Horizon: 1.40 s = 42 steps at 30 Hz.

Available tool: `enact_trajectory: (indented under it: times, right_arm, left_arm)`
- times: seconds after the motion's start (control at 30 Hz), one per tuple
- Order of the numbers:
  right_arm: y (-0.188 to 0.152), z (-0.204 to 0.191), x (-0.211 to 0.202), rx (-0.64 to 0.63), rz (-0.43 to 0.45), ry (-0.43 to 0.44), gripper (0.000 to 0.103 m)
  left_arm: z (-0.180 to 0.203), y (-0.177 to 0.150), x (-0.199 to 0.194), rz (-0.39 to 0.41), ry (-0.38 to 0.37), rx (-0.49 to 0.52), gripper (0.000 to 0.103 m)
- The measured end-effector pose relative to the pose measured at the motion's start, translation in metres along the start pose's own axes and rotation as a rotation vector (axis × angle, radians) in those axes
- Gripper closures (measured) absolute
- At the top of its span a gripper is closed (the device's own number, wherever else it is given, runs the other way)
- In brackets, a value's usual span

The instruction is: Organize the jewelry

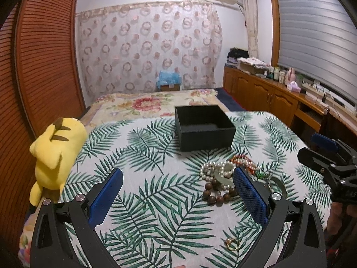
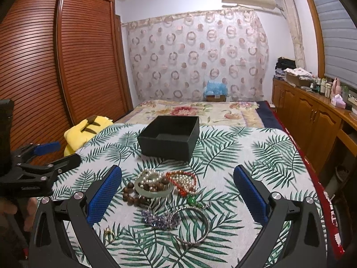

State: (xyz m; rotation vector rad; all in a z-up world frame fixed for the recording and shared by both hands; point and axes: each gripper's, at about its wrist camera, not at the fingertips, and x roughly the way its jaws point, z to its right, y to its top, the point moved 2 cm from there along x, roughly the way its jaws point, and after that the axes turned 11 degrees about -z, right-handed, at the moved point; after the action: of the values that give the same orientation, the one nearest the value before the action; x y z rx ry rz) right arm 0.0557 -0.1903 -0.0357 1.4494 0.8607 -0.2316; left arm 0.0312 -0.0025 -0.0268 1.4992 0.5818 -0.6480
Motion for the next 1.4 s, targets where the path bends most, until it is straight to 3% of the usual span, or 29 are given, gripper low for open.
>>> enact_trajectory:
  times: [0.43, 0.87, 1.07, 1.13, 1.2, 1.4]
  right_arm:
    - [-0.027, 0.012, 0.021, -0.032, -0.105, 0.032, 0.008]
    - [-0.05, 0.021, 0.064, -0.024, -0.273, 0.096, 0.024]
    - [-0.055, 0.028, 0.077, -0.02, -0.343, 0.108, 0.024]
    - [-0.056, 0.028, 0.079, -0.025, -0.353, 0.109, 0.028]
    - [-0.057, 0.028, 0.081, -0.04, -0.357, 0.081, 0.041]
    - [-0.055, 0.036, 0.073, -0.044, -0.331, 0.073, 0.041]
  left_arm:
    - [0.004, -0.024, 0.044, -0.133, -0.085, 0.051, 0.008]
    - [0.013, -0.035, 0.069, -0.203, -0.159, 0.07, 0.008]
    - [0.019, -0.035, 0.078, -0.227, -0.189, 0.08, 0.008]
    - [0.021, -0.035, 0.079, -0.232, -0.196, 0.087, 0.008]
    - [0.022, -0.033, 0.081, -0.237, -0.202, 0.093, 0.008]
    - [0.031, -0.021, 0.087, -0.243, -0.228, 0.126, 0.008]
